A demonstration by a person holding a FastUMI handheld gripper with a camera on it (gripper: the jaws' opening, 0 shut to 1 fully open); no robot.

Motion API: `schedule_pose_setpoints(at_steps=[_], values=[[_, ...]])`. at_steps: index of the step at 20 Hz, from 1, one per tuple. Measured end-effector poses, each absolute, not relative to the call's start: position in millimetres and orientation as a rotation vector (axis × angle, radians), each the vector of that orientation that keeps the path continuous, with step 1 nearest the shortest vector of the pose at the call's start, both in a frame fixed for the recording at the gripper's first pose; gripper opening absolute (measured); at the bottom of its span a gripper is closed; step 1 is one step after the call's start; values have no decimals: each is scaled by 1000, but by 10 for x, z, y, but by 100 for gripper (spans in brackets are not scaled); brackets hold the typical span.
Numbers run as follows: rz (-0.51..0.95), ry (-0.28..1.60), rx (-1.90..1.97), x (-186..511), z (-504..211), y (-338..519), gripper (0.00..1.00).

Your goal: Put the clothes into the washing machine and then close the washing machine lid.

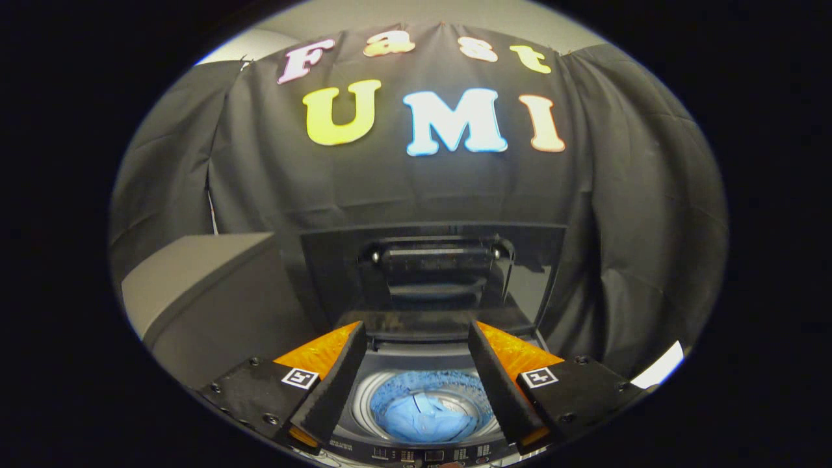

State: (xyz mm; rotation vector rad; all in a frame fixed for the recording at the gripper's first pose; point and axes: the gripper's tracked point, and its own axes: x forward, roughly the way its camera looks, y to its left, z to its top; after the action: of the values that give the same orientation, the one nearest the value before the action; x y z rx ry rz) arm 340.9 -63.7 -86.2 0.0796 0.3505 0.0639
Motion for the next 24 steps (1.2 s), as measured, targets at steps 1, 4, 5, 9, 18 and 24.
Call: schedule_pose_setpoints(at_steps=[1,4,5,9,18,24], values=[[62,321,75,3440,-785,-646,97],[56,250,51,3550,-559,-677,97],[52,227,45,3600,-475,-689,97],[43,164,44,3840,-232,-723,97],[37,127,72,4559,33,-781,97],[15,155,101,4996,-87,-847,97]])
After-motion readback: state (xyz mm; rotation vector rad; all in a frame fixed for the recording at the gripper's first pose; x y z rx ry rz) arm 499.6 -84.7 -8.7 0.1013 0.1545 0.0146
